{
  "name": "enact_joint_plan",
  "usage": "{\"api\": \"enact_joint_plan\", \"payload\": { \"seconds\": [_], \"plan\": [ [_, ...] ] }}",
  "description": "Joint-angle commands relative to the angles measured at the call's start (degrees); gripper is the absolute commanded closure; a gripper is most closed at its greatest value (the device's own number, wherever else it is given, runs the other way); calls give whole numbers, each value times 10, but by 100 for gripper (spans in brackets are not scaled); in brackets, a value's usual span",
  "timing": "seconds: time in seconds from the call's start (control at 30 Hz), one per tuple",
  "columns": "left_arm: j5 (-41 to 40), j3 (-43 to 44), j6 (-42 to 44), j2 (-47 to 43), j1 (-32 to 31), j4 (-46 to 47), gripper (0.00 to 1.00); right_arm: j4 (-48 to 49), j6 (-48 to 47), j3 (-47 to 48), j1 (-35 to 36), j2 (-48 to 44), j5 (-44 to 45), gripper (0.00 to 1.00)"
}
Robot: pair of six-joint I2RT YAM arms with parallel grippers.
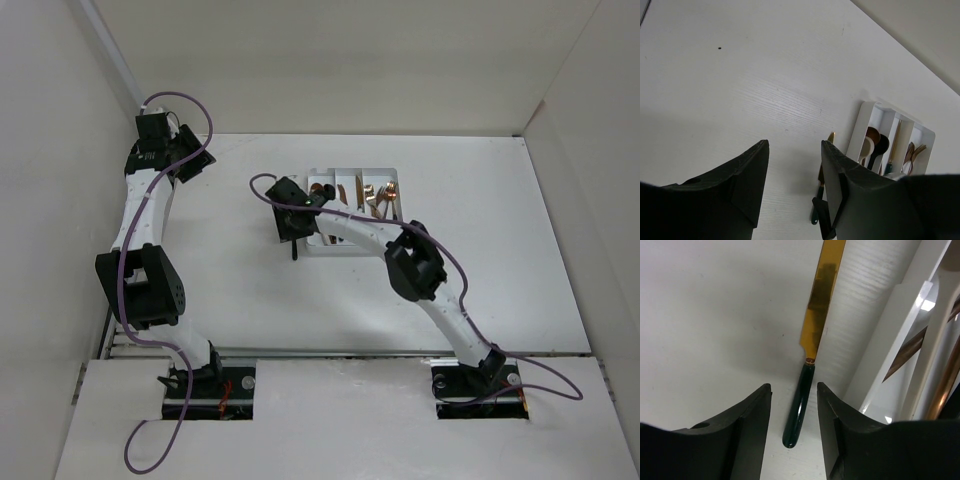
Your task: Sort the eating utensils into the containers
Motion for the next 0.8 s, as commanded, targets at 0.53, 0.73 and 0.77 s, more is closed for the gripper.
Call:
{"api": "enact_joint_plan", "payload": {
  "seconds": [0.53,0.73,0.77],
  "plan": [
    [8,-1,2,-17,3,9,57,-86,10,42,47,60,63,82],
    [8,-1,2,-22,3,14,57,-32,-18,13,47,19,17,100],
    [8,-1,2,-22,3,14,57,-22,-18,13,47,7,17,100]
  ]
}}
